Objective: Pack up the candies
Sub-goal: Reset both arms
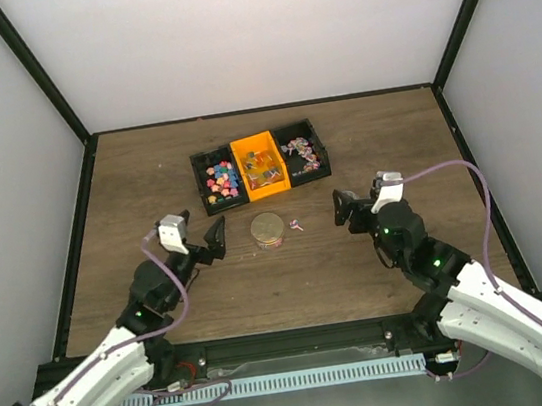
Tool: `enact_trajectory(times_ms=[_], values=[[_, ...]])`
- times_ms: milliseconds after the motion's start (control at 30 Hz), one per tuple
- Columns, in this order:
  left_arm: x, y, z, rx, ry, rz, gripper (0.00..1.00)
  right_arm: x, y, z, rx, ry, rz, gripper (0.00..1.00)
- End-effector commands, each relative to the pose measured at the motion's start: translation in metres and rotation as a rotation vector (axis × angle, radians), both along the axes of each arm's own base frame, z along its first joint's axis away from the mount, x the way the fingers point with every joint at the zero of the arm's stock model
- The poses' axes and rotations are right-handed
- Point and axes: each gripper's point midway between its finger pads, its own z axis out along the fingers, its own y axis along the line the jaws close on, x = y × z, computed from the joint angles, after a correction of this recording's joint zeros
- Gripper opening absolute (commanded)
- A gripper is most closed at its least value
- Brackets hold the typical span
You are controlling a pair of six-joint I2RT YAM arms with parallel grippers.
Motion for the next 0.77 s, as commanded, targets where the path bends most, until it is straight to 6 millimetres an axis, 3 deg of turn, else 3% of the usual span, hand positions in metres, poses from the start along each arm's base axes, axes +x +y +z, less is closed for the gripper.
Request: enact_trajectory(times_ms=[0, 133, 300, 733], values=[[-0.009, 0.037, -0.039, 0.039, 0.2, 0.151, 1.0, -0.003, -0.02, 0.02, -0.039, -0.024, -0.071, 1.0], [-0.018, 0.07, -0.055, 0.001, 0.23, 0.285, 1.0, -0.011, -0.034, 0.021, -0.055, -0.053, -0.101, 1.0], [-0.022, 0.086, -0.06, -0.026, 0.235, 0.351, 1.0, -0.019, -0.038, 0.028, -0.029, -0.127, -0.079, 1.0], [-0.018, 0.086, -0.066, -0.011, 0.251, 0.367, 1.0, -0.011, -0.027, 0.019, -0.074, -0.095, -0.053, 1.0]])
